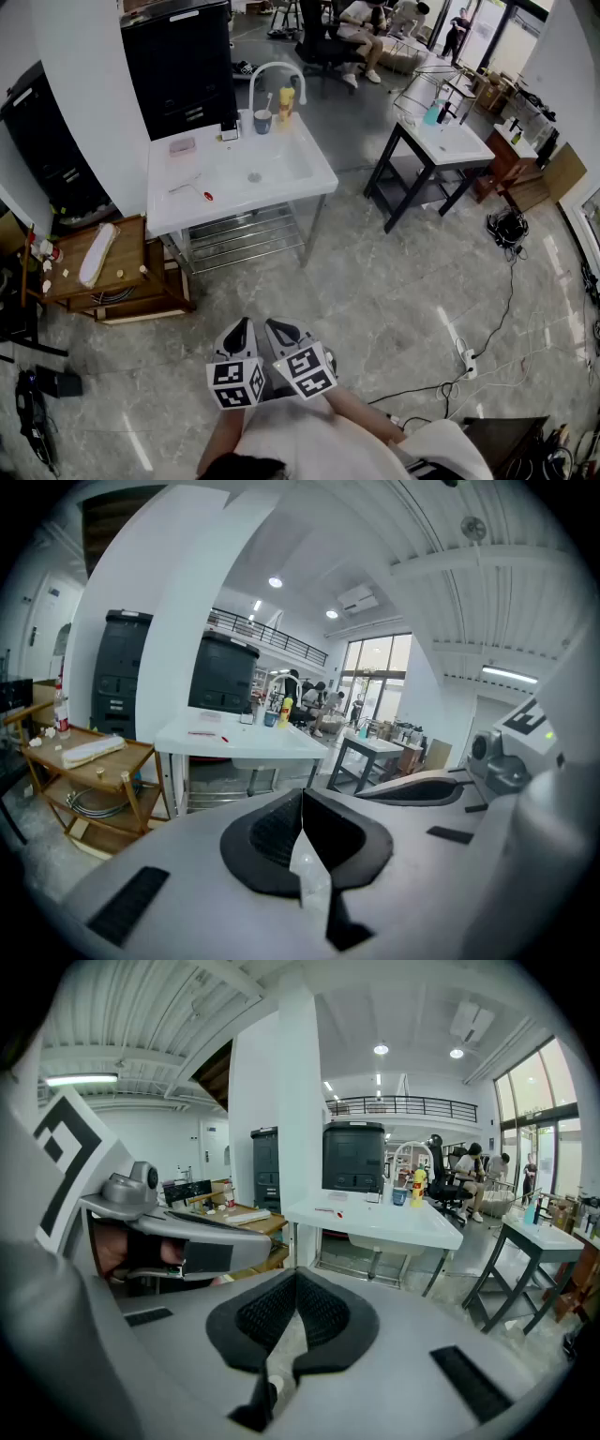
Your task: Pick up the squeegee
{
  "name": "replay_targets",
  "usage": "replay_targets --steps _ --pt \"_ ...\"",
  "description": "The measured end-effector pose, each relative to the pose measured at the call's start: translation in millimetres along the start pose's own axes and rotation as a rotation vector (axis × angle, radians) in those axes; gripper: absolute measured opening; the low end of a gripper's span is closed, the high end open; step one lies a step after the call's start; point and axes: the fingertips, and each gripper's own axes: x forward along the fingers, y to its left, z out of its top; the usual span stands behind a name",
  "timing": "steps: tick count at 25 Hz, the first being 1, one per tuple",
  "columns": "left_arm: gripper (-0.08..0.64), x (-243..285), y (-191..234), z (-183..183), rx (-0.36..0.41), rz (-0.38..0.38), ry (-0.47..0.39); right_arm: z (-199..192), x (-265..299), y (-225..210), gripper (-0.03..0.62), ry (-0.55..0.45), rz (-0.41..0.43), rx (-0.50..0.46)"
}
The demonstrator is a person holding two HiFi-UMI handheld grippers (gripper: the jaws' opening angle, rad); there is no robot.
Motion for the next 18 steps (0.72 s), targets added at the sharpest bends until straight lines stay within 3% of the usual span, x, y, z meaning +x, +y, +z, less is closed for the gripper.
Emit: replay_targets --steps 10,18 --pt "0.025 -2 4 -12 -0.03 0.003 0.019 -8 -2 10 0.028 0.01 0.039 0.045" --pt "0.025 26 12 -6 -0.016 -0.034 0.034 -6 17 -10 0.028 0.017 0.003 0.085"
